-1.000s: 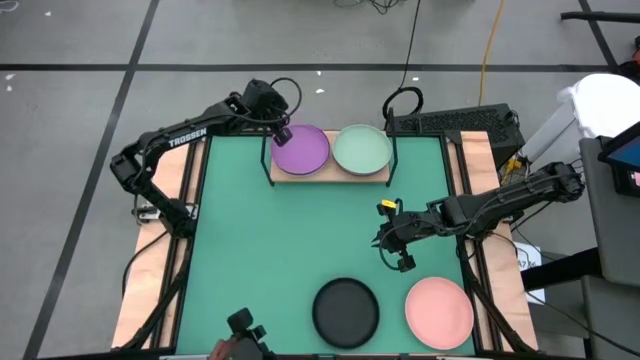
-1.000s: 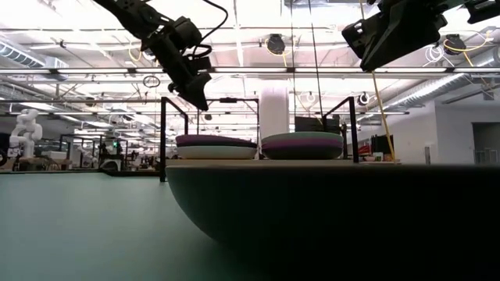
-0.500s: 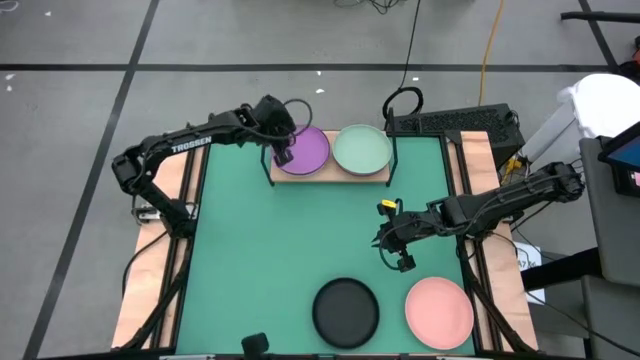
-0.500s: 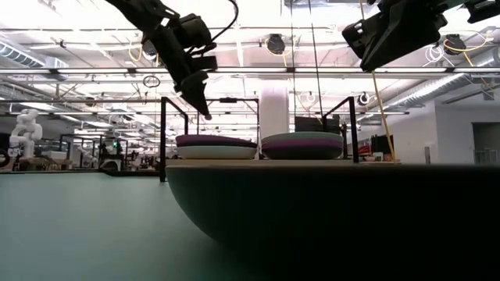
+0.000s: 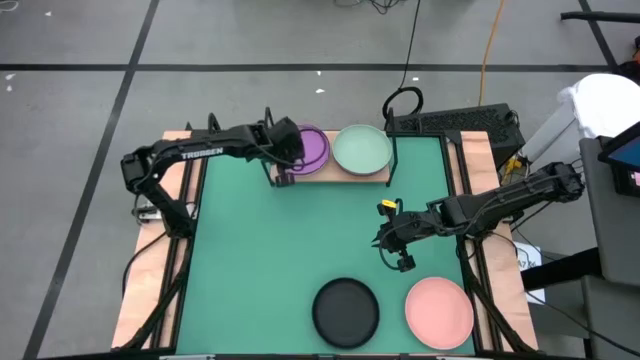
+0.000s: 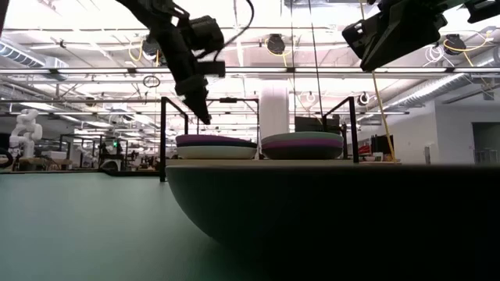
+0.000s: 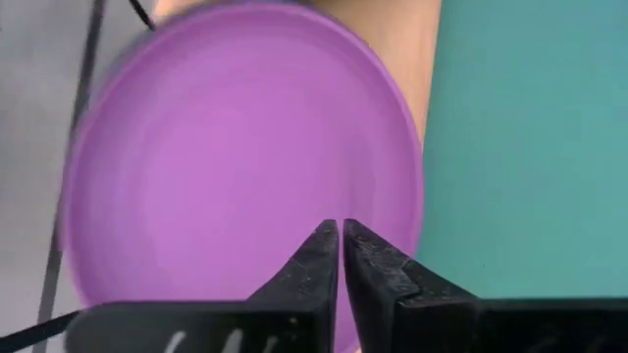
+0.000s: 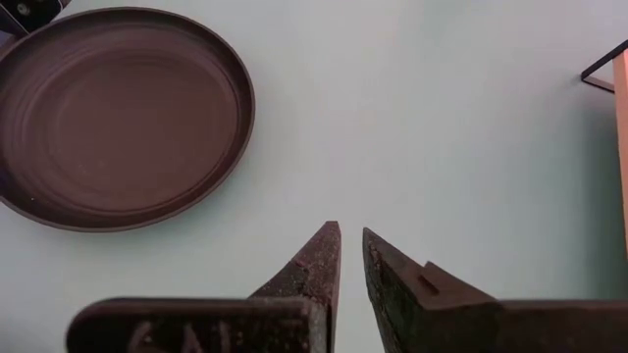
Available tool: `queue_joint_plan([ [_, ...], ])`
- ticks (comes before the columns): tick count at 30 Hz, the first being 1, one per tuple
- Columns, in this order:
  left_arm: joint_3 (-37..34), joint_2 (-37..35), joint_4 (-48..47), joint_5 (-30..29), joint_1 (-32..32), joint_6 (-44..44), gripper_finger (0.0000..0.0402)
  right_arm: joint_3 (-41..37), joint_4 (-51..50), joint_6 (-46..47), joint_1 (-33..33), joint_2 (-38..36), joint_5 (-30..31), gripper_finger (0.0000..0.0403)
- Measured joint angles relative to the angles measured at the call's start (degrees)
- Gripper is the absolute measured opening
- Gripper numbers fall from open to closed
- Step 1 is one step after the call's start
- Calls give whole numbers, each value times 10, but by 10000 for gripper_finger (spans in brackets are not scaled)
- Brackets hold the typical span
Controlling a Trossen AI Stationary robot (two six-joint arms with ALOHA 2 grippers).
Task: Place and stack plates onto a shelf
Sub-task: Stack the purple plate on top of the dark blue plate on the shelf
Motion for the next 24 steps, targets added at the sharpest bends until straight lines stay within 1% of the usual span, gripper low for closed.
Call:
queue_joint_plan([
  [3,-1,21,-17,-4,-2,1,13,0,0,3,0,0,0,31],
  [5,-1,28,-19,-18,-2,0,8,0,0,5,0,0,0,31],
  [9,-1,26,-23,-39,-2,-5,6,0,-1,4,0,0,0,31],
  [13,0,14,-61,-54,-1,-27,5,0,-6,5,0,0,0,31],
  [16,0,17,-88,-55,1,-44,4,0,-7,7,0,0,0,31],
  [24,-1,16,-84,-57,-1,-53,4,0,-7,21,0,0,0,31],
])
